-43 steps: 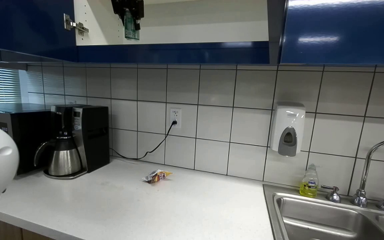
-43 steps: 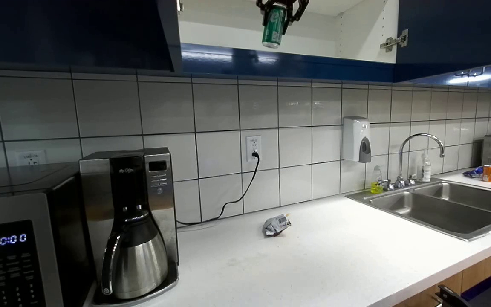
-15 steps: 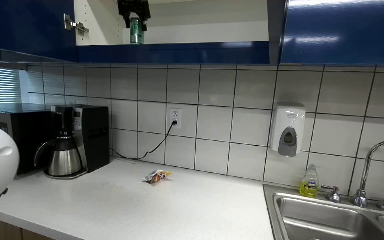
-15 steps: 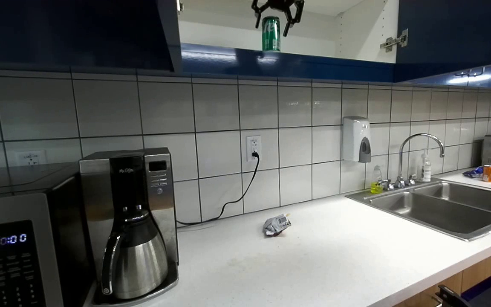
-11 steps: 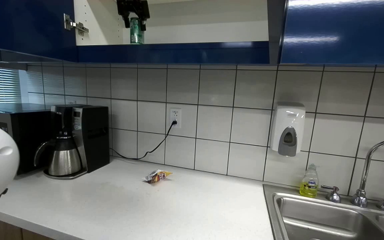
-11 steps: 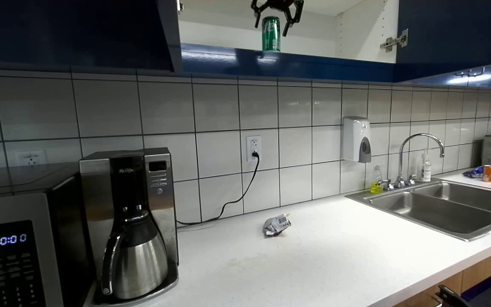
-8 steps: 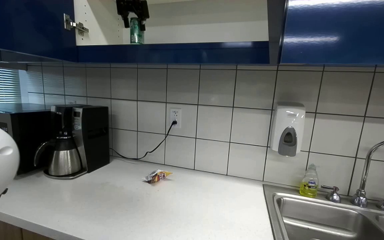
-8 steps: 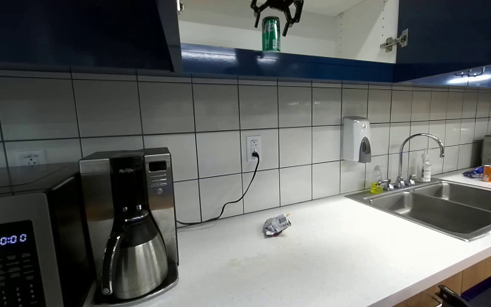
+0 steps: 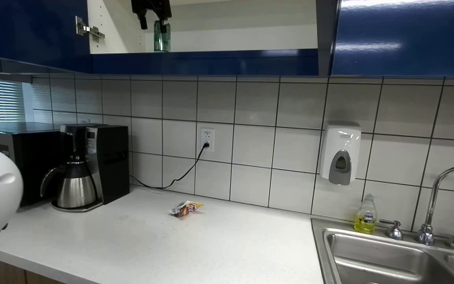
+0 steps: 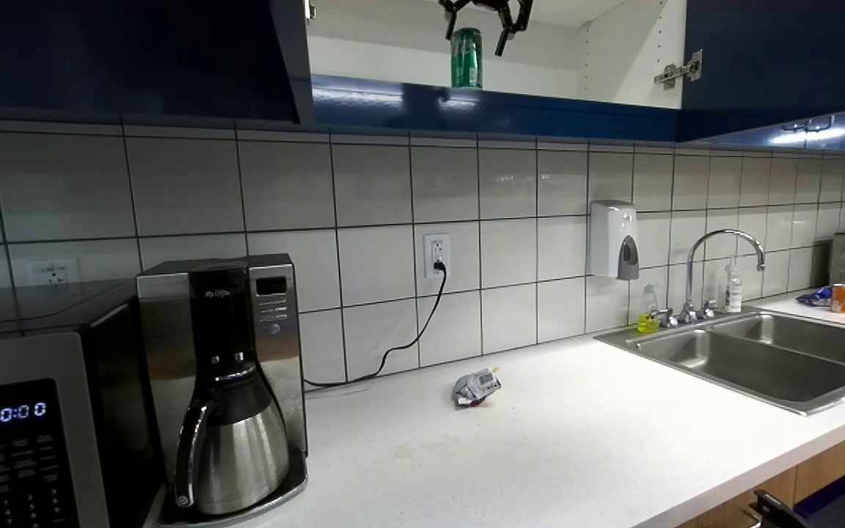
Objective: Put the can in the cabinet
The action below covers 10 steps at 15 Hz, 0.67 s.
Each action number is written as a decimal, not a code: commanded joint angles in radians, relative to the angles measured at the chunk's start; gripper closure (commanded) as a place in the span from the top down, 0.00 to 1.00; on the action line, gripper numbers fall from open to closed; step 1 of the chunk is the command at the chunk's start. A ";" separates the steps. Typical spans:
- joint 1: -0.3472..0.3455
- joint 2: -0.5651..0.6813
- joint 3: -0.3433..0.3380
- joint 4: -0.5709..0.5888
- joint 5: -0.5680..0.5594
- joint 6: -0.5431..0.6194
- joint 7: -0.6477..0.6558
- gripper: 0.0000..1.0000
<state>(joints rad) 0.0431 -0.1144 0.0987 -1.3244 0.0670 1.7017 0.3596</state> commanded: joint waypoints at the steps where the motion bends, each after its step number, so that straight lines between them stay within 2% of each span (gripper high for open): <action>1: -0.005 -0.111 -0.023 -0.130 0.042 -0.007 -0.054 1.00; 10: -0.002 -0.338 -0.068 -0.456 0.085 0.016 -0.183 1.00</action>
<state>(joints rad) 0.0431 -0.3573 0.0442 -1.6508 0.1245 1.7007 0.2375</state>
